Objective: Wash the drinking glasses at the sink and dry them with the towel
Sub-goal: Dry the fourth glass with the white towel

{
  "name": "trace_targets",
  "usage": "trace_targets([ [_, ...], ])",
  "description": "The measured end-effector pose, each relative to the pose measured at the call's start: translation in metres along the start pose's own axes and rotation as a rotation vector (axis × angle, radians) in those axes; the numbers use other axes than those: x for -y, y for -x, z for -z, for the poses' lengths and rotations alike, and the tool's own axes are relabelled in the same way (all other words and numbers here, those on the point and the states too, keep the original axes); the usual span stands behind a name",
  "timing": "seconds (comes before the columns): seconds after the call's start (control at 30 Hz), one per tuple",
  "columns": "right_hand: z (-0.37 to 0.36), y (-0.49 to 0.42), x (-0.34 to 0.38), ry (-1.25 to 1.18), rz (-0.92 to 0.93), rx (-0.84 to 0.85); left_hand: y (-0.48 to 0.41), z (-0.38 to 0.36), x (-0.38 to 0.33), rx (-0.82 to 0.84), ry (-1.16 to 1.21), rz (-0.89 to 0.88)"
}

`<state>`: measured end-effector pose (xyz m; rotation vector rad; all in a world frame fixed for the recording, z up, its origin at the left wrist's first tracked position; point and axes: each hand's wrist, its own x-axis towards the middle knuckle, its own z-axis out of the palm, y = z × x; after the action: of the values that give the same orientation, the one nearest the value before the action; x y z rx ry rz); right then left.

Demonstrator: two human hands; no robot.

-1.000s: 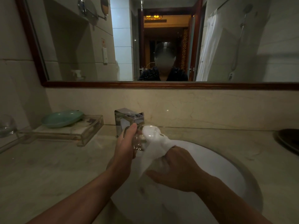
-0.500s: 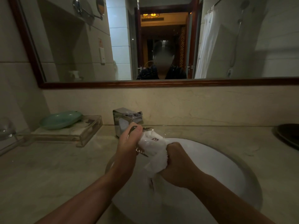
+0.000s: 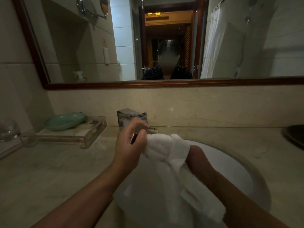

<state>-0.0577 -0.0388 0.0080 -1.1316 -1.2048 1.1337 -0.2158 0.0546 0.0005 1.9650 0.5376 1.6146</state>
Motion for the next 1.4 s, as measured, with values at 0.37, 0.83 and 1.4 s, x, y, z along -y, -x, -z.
trace_targets([
  [0.37,-0.014,-0.009,-0.031,0.513,0.543,-0.117,0.003,0.0,0.012,0.055,-0.016,0.218],
  [0.83,-0.031,-0.007,-0.027,-0.225,0.02,0.053,0.002,-0.013,-0.006,-0.105,0.385,0.476],
  [1.4,-0.008,-0.022,-0.046,0.901,0.798,-0.246,-0.002,-0.019,-0.011,-0.09,0.656,0.803],
])
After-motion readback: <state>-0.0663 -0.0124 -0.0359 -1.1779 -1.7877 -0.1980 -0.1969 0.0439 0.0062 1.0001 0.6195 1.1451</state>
